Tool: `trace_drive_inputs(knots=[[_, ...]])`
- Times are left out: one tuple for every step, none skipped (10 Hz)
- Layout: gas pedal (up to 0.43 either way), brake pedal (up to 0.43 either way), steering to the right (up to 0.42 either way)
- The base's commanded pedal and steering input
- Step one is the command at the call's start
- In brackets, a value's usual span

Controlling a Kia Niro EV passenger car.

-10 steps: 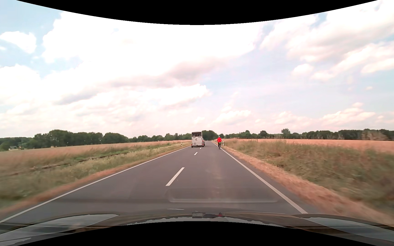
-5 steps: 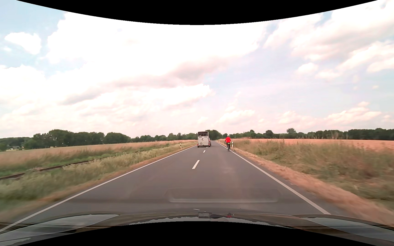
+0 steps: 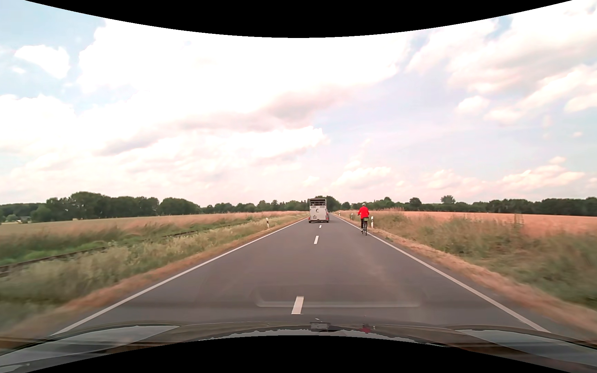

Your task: Follow the waypoints while adhering to traffic rules and regulations

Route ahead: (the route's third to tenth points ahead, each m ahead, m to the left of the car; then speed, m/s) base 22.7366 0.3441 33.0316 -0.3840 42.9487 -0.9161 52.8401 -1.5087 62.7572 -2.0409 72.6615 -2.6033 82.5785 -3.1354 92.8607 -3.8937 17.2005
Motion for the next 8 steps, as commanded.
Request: trace_drive_inputs(knots=[[0.189,0.0,-0.007],[0.189,0.0,-0.006],[0.189,0.0,0.0],[0.189,0.0,0.001],[0.189,0.0,0.001],[0.189,0.0,0.001],[0.189,0.0,0.003],[0.189,0.0,0.006]])
